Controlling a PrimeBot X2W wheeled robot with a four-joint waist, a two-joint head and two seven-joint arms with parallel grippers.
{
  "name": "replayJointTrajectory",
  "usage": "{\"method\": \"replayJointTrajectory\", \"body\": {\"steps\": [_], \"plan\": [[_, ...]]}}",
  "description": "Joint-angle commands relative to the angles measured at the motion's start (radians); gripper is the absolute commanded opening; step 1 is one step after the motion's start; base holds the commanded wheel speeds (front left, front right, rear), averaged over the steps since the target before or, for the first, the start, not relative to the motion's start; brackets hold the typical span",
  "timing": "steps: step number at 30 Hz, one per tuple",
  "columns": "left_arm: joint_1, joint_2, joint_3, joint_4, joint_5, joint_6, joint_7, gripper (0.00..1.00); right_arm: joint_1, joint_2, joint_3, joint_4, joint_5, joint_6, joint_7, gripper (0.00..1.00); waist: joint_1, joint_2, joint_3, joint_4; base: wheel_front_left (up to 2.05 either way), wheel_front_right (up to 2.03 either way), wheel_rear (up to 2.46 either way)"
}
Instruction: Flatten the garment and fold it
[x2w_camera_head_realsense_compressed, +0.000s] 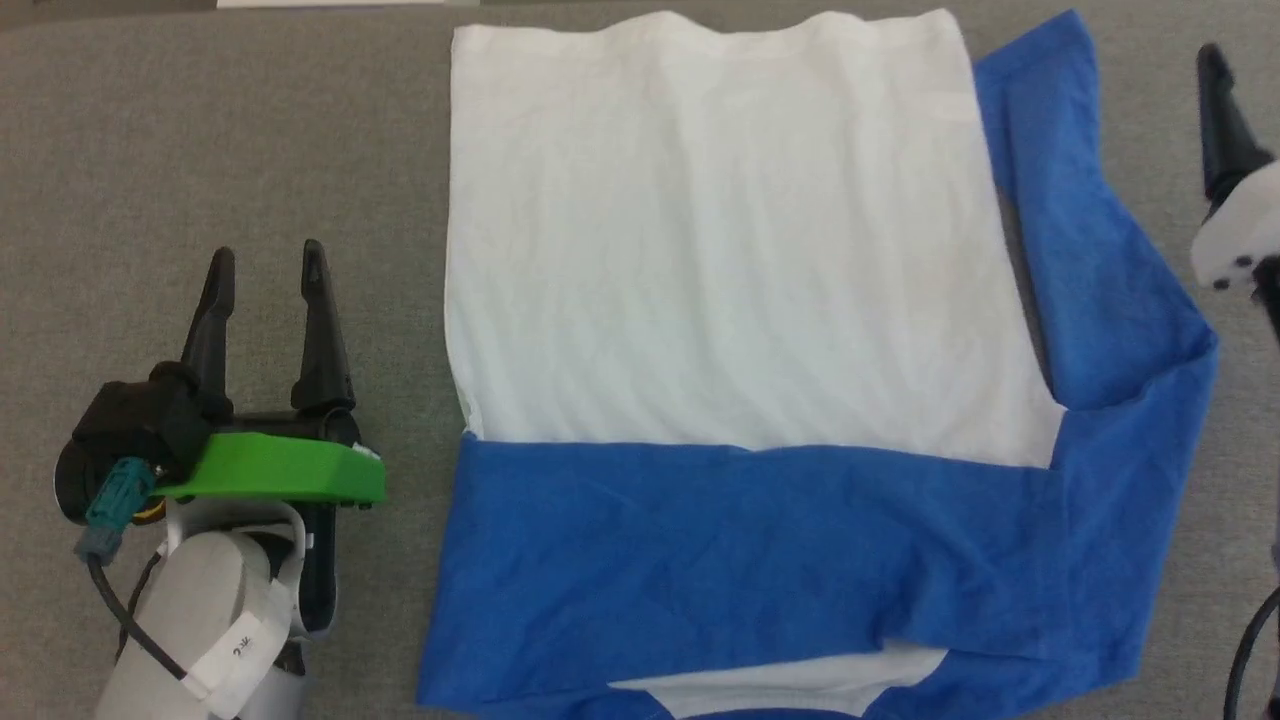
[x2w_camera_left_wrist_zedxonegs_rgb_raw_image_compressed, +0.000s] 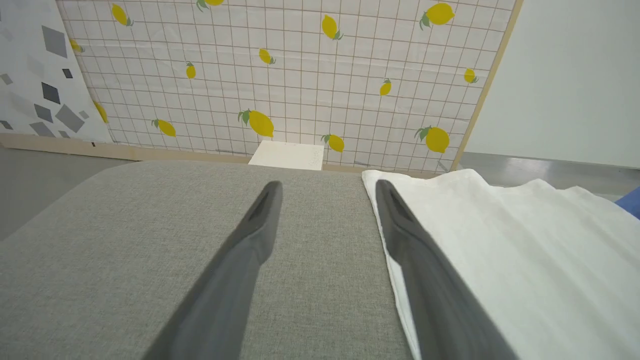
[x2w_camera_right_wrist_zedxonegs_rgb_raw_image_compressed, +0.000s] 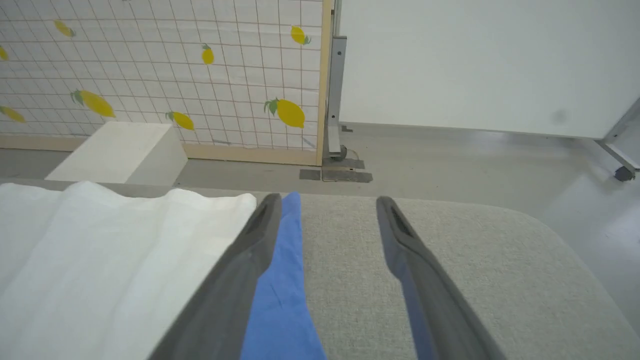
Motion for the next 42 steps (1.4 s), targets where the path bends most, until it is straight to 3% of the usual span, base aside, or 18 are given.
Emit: {"method": "replayJointTrajectory", "body": {"steps": [1, 13, 15, 16, 17, 18, 22, 27, 34, 42], "plan": [[0.005, -0.023, 0.023, -0.012, 0.021, -0.016, -0.005, 1.00, -0.042, -0.009, -0.010, 0.032, -0.004, -0.002, 0.015, 1.00, -0.0001, 0.0000, 0.101, 0.086, 0.00, 0.00, 0.00], [-0.026, -0.180, 0.179, -0.019, 0.152, -0.154, -0.005, 1.00, -0.301, -0.023, -0.089, 0.252, -0.156, -0.002, 0.261, 1.00, -0.0001, 0.0000, 0.207, 0.159, 0.00, 0.00, 0.00], [-0.028, -0.196, 0.196, -0.013, 0.167, -0.172, -0.005, 1.00, -0.319, -0.022, -0.099, 0.262, -0.175, -0.002, 0.303, 0.50, -0.0001, 0.0000, 0.208, 0.162, 0.00, 0.00, 0.00], [-0.029, -0.205, 0.205, -0.010, 0.174, -0.181, -0.005, 1.00, -0.327, -0.022, -0.099, 0.264, -0.181, -0.002, 0.322, 0.36, -0.0001, 0.0000, 0.208, 0.163, 0.00, 0.00, 0.00], [-0.028, -0.211, 0.211, -0.008, 0.181, -0.187, -0.005, 1.00, -0.332, -0.020, -0.100, 0.262, -0.182, -0.002, 0.331, 0.11, -0.0001, 0.0000, 0.206, 0.162, 0.00, 0.00, 0.00], [-0.026, -0.217, 0.218, -0.004, 0.188, -0.195, -0.005, 1.00, -0.335, -0.019, -0.102, 0.260, -0.183, -0.002, 0.339, 0.00, -0.0001, 0.0000, 0.202, 0.160, 0.00, 0.00, 0.00], [-0.018, -0.234, 0.241, 0.017, 0.208, -0.219, -0.005, 1.00, -0.325, -0.015, -0.113, 0.248, -0.162, -0.002, 0.345, 0.00, -0.0001, 0.0000, 0.171, 0.146, 0.00, 0.00, 0.00], [0.004, -0.245, 0.263, 0.043, 0.230, -0.237, -0.005, 1.00, -0.262, -0.012, -0.135, 0.206, -0.113, -0.002, 0.268, 0.00, -0.0001, 0.0000, 0.098, 0.118, 0.00, 0.00, 0.00], [0.073, -0.250, 0.290, 0.069, 0.260, -0.253, -0.005, 1.00, -0.065, -0.030, -0.206, 0.092, -0.063, -0.002, 0.181, 0.00, -0.0001, 0.0000, -0.045, 0.059, 0.00, 0.00, 0.00], [0.169, -0.251, 0.314, 0.072, 0.277, -0.261, -0.005, 1.00, 0.166, -0.037, -0.326, -0.092, -0.060, -0.002, 0.167, 0.00, -0.0001, 0.0000, -0.155, -0.012, 0.00, 0.00, 0.00]]}}
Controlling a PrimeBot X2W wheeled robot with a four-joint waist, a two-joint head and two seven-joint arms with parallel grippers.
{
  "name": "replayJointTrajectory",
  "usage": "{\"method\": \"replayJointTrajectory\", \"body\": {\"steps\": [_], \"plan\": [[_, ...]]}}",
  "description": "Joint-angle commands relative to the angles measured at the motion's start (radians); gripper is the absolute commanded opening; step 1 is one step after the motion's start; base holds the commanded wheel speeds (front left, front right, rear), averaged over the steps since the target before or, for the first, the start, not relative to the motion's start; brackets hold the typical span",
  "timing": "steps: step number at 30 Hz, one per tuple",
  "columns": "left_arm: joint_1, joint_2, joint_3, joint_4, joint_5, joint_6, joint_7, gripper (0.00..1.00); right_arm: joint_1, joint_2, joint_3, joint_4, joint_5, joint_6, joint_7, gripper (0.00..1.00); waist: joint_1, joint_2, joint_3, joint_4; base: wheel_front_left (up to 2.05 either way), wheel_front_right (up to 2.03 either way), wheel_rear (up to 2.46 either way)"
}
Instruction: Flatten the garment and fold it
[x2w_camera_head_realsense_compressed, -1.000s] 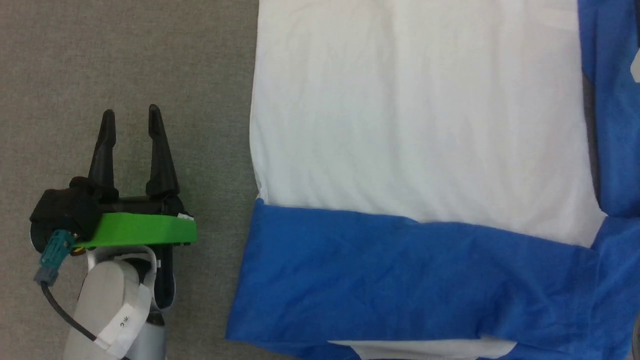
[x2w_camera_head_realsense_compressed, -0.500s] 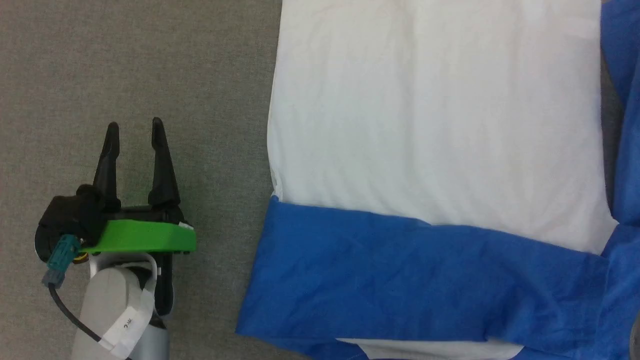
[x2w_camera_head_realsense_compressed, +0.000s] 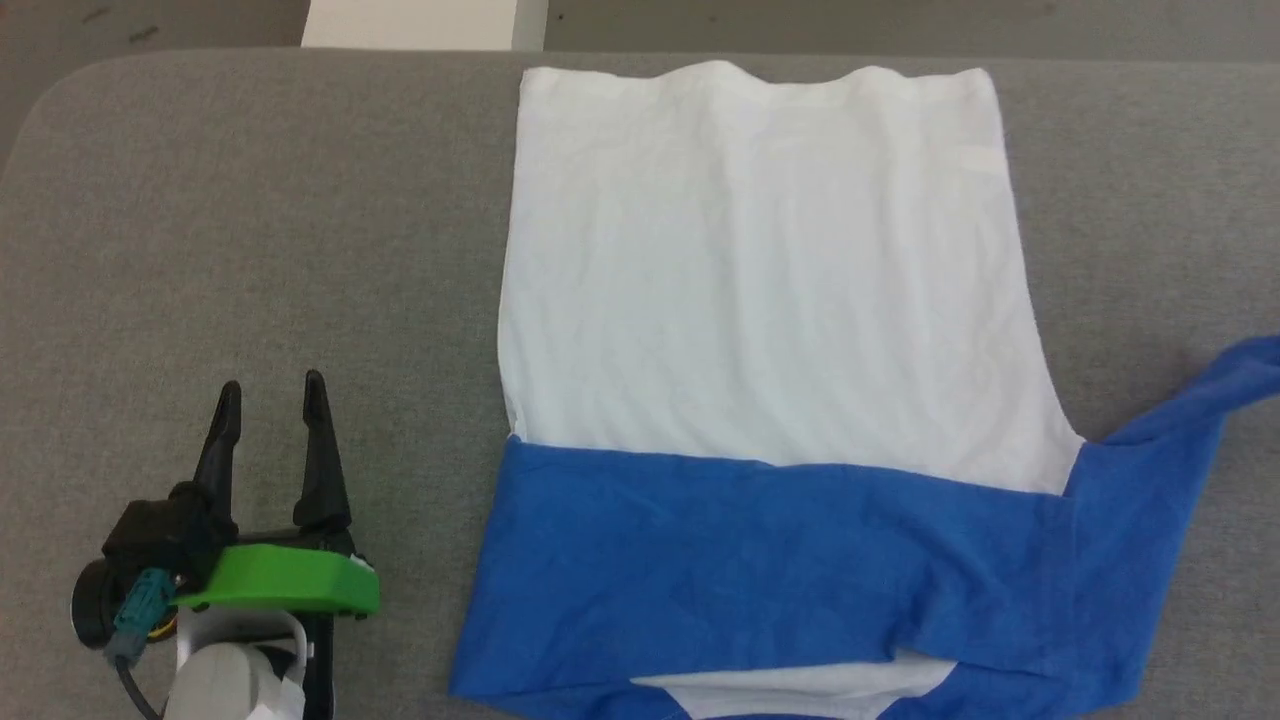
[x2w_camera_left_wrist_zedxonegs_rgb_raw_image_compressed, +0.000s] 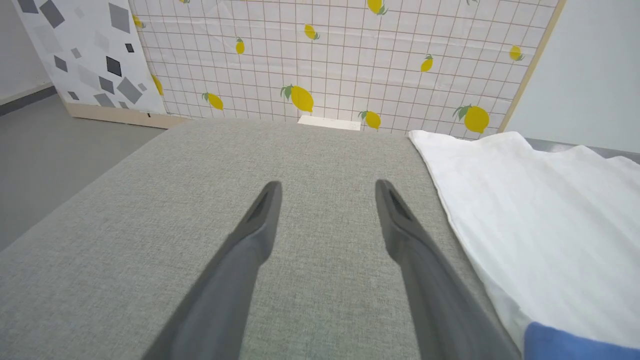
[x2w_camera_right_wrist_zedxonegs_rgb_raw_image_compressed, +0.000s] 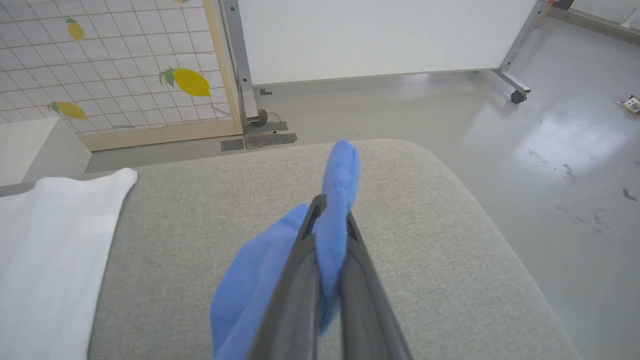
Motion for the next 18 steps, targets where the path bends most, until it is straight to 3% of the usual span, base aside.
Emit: {"method": "replayJointTrajectory", "body": {"steps": [1, 10, 18], "plan": [[0.018, 0.000, 0.007, 0.002, 0.004, -0.008, -0.005, 1.00, 0.039, 0.000, -0.013, -0.034, -0.001, -0.002, -0.001, 0.00, 0.0001, 0.0000, -0.088, -0.079, 0.00, 0.00, 0.00], [0.054, 0.006, 0.014, 0.019, 0.005, -0.018, -0.005, 1.00, 0.185, 0.019, -0.014, -0.266, 0.026, -0.002, 0.039, 0.00, 0.0001, 0.0000, -0.143, -0.107, 0.00, 0.00, 0.00], [0.053, 0.006, -0.003, 0.028, 0.006, -0.028, -0.005, 1.00, 0.282, 0.092, 0.165, -0.528, 0.047, -0.002, 0.153, 0.00, 0.0001, 0.0000, -0.155, -0.090, 0.00, 0.00, 0.00]]}}
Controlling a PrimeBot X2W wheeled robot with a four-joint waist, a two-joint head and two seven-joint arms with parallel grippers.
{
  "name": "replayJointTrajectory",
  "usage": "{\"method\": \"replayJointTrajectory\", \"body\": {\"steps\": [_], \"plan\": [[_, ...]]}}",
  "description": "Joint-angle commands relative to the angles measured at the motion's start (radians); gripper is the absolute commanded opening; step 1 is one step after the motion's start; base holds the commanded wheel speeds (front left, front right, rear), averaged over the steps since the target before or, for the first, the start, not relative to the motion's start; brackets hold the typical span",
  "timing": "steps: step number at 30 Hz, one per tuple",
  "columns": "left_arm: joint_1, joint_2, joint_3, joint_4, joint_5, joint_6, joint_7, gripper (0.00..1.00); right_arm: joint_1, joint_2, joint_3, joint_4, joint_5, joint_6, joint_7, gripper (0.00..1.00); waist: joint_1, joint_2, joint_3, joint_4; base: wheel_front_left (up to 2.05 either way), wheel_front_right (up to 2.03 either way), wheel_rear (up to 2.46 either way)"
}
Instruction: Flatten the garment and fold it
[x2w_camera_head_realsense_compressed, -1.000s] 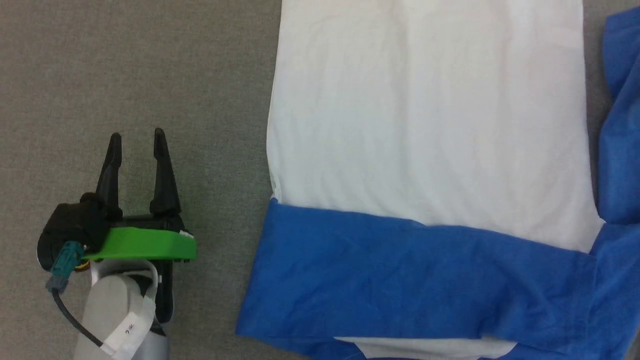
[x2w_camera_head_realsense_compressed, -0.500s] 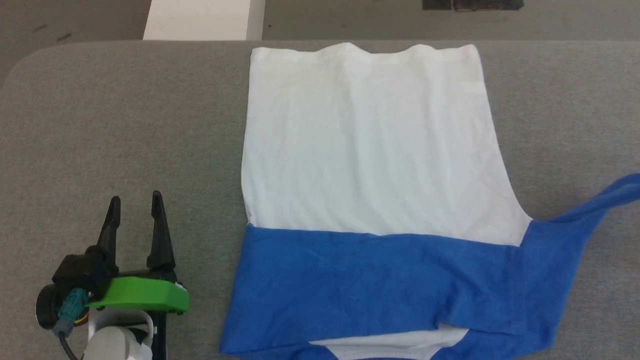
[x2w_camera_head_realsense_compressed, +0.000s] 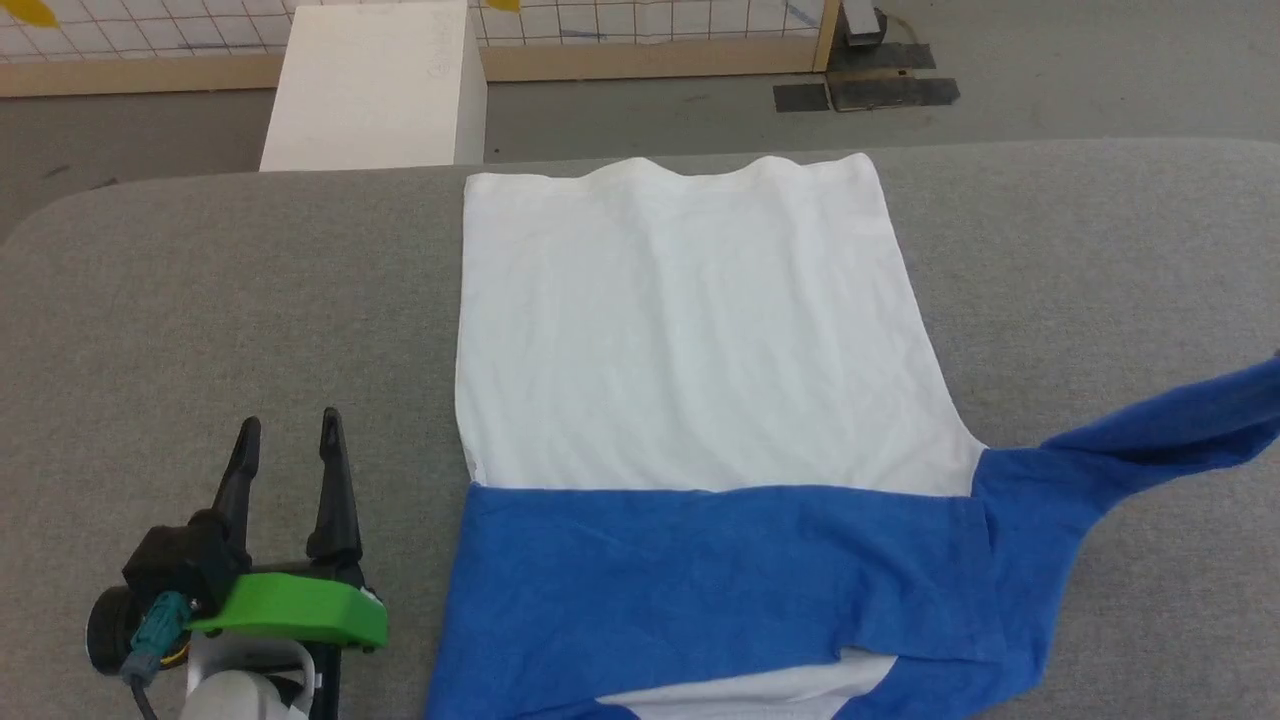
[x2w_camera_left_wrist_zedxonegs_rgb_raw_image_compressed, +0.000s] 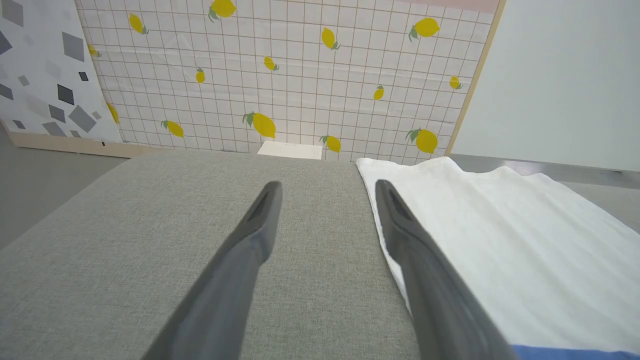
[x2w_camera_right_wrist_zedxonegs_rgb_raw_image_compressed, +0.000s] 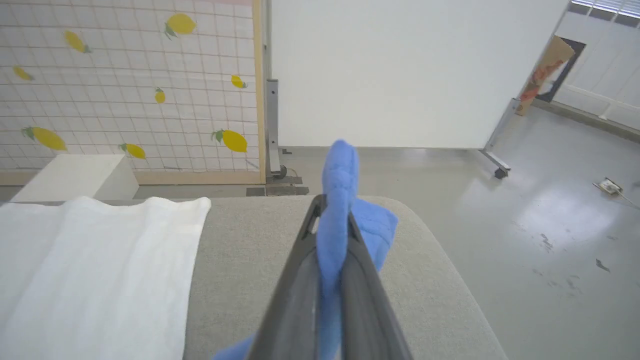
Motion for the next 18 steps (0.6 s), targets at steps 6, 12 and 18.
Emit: {"method": "replayJointTrajectory", "body": {"steps": [6, 12, 18], "plan": [[0.001, 0.005, -0.007, 0.005, -0.001, -0.007, -0.005, 1.00, 0.050, 0.047, 0.302, -0.115, -0.014, -0.002, 0.060, 0.00, 0.0001, 0.0000, 0.011, 0.021, 0.00, 0.00, 0.00], [-0.016, 0.003, -0.008, 0.008, -0.005, -0.010, -0.005, 1.00, -0.009, 0.044, 0.626, -0.011, -0.005, -0.002, 0.068, 0.00, 0.0001, 0.0000, 0.026, 0.044, 0.00, 0.00, 0.00], [-0.037, -0.001, -0.012, 0.012, -0.010, -0.012, -0.005, 1.00, -0.107, 0.078, 0.842, 0.211, 0.019, -0.002, 0.046, 0.00, 0.0001, 0.0000, 0.052, 0.078, 0.00, 0.00, 0.00]]}}
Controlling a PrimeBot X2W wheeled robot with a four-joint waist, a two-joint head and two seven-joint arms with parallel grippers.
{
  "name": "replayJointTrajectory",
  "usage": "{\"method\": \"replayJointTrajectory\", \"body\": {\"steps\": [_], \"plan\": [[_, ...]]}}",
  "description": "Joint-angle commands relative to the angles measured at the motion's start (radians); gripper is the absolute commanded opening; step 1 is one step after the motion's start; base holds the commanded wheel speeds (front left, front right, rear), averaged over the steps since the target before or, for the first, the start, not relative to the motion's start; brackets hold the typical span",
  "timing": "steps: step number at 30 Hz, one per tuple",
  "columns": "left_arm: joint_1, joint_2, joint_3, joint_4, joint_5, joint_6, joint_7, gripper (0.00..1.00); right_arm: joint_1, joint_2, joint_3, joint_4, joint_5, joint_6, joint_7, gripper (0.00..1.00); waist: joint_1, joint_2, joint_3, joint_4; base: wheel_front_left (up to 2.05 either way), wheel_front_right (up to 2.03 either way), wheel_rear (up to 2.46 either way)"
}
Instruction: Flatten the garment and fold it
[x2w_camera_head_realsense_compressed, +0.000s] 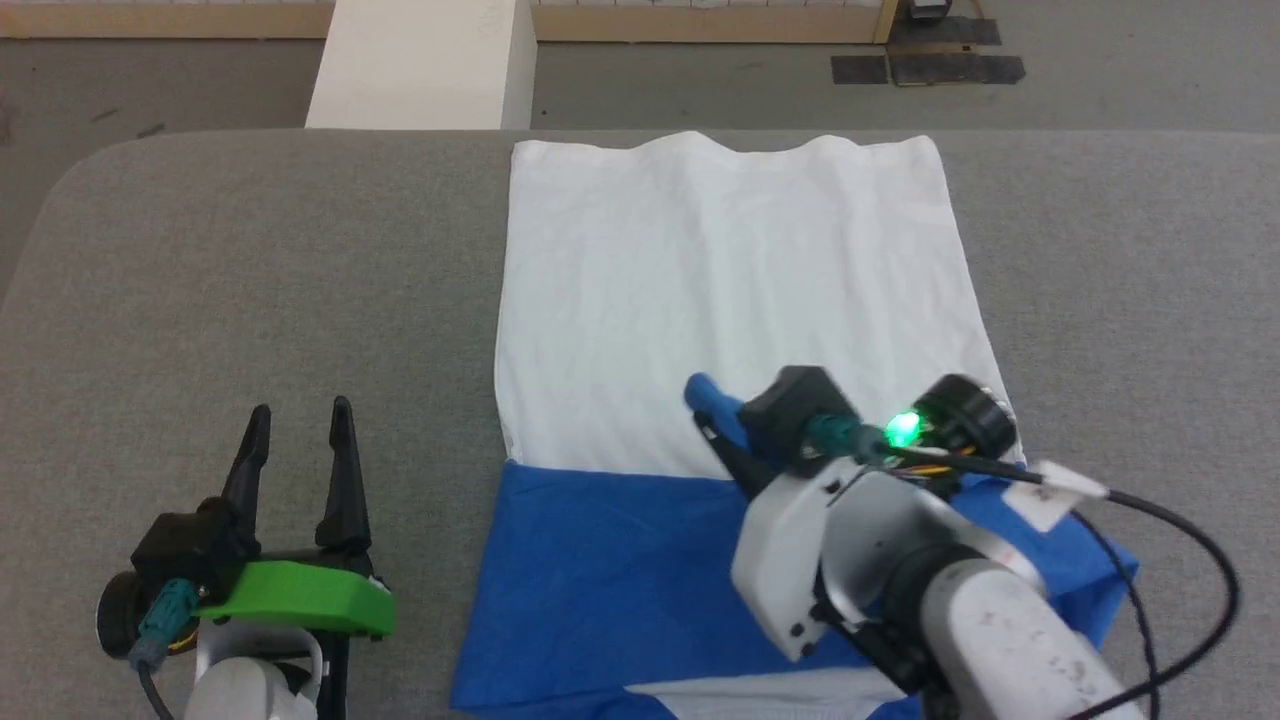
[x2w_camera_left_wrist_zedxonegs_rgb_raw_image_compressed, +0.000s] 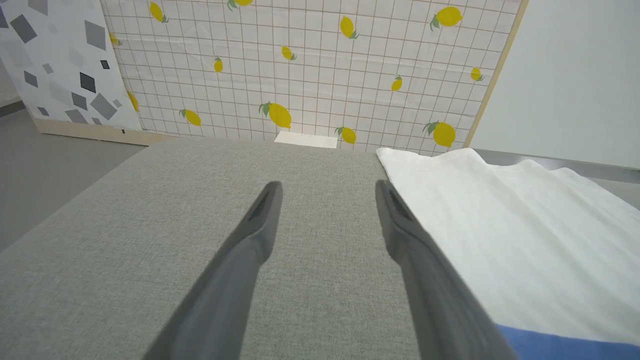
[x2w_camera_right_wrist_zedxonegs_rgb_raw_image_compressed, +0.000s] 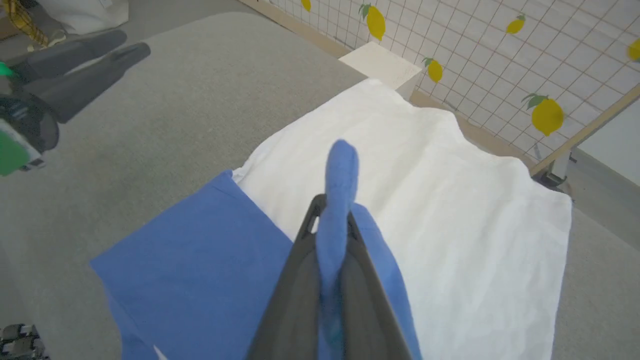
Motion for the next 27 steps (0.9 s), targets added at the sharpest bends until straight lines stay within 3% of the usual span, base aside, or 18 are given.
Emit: {"method": "replayJointTrajectory", "body": {"steps": [1, 10, 19, 20, 21, 22, 27], "plan": [[-0.022, -0.001, -0.003, 0.003, -0.008, -0.003, -0.005, 1.00, -0.027, 0.009, 0.030, 0.042, 0.011, -0.002, -0.009, 0.00, 0.0001, 0.0000, 0.017, 0.021, 0.00, 0.00, 0.00], [-0.050, -0.010, -0.023, 0.006, -0.016, -0.005, -0.005, 1.00, -0.140, 0.035, 0.200, 0.340, 0.049, -0.002, -0.022, 0.00, 0.0001, 0.0000, 0.065, 0.078, 0.00, 0.00, 0.00], [-0.056, -0.016, -0.014, 0.006, -0.020, -0.006, -0.005, 1.00, -0.189, 0.030, 0.301, 0.497, 0.149, -0.002, 0.057, 0.00, 0.0001, 0.0000, 0.089, 0.087, 0.00, 0.00, 0.00], [-0.056, -0.016, -0.012, 0.007, -0.020, -0.006, -0.005, 1.00, -0.194, 0.026, 0.315, 0.500, 0.168, -0.002, 0.067, 0.13, 0.0001, 0.0000, 0.088, 0.085, 0.00, 0.00, 0.00], [-0.056, -0.016, -0.011, 0.007, -0.020, -0.006, -0.005, 1.00, -0.196, 0.024, 0.320, 0.499, 0.185, -0.002, 0.067, 0.44, 0.0001, 0.0000, 0.088, 0.083, 0.00, 0.00, 0.00], [-0.056, -0.017, -0.009, 0.009, -0.020, -0.006, -0.005, 1.00, -0.199, 0.023, 0.324, 0.494, 0.204, -0.002, 0.063, 1.00, 0.0001, 0.0000, 0.086, 0.080, 0.00, 0.00, 0.00], [-0.049, -0.018, -0.003, 0.011, -0.016, -0.006, -0.005, 1.00, -0.210, 0.025, 0.299, 0.432, 0.263, -0.002, -0.013, 1.00, 0.0001, 0.0000, 0.066, 0.056, 0.00, 0.00, 0.00]]}}
